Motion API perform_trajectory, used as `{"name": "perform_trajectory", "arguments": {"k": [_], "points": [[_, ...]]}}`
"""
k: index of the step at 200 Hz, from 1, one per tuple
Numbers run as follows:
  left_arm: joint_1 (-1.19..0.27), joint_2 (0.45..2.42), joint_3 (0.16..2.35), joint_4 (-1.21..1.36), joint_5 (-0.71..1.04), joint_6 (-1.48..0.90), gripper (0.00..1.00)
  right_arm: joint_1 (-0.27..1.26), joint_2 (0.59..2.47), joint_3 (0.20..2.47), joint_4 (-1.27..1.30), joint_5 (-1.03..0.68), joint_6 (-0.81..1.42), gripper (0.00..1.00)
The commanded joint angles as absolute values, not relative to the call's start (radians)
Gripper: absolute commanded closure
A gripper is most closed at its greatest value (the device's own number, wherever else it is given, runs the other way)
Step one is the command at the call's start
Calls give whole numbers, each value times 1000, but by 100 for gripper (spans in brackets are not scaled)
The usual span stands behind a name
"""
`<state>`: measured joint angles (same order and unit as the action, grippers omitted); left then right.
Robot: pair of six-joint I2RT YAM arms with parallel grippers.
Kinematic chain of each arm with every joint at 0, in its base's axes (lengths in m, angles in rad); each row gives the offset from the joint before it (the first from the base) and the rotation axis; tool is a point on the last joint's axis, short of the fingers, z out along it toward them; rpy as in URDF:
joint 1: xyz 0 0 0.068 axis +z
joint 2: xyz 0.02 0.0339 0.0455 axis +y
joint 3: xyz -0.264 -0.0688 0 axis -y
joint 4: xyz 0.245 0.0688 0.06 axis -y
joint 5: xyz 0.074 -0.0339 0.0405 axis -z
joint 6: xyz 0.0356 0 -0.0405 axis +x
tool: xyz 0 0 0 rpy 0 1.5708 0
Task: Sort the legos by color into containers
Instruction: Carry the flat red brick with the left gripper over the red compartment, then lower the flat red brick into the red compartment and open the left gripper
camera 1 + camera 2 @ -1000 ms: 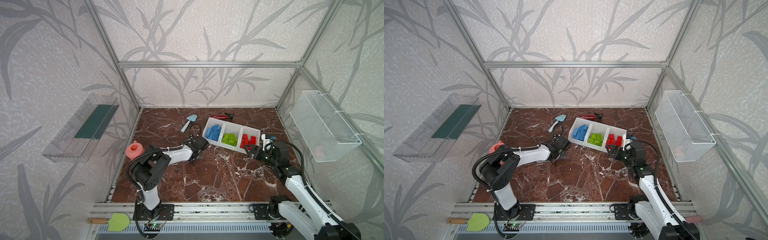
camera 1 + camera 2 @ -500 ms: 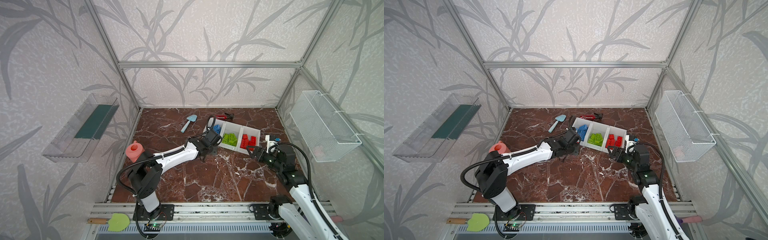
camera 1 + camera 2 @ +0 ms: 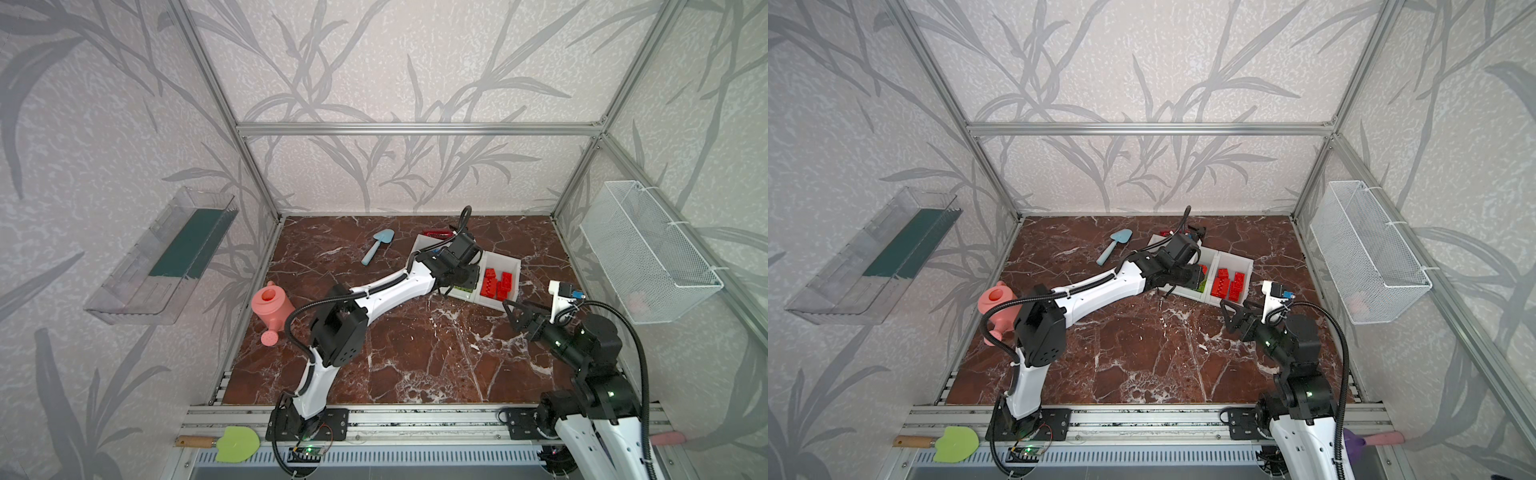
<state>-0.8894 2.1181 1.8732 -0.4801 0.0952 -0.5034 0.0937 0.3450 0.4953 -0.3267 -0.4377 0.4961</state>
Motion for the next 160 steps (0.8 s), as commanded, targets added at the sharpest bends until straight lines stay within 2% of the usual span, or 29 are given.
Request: {"name": "perform_trajectory", "arguments": {"k": [1,42,73,104,119,160], "points": [[-899,2192,1999,-549,172,-474,69,104,345,484,-320,-485,482,14],[-903,2399,2262,-611,278,-480,69,117,347,491,-300,-486,483,14],[-908,2550,2499,-695,291,-483,68,126,339,488,-306,-485,476,13],[-907,2618,2595,-716,281,-482,66,134,338,482,-306,-477,466,14],[-907,2621,2593,-704,266,-476,63,135,333,484,-308,-477,467,13],[-907,2614,2594,-715,227,-451,42,136,321,486,-318,-466,477,13]]}}
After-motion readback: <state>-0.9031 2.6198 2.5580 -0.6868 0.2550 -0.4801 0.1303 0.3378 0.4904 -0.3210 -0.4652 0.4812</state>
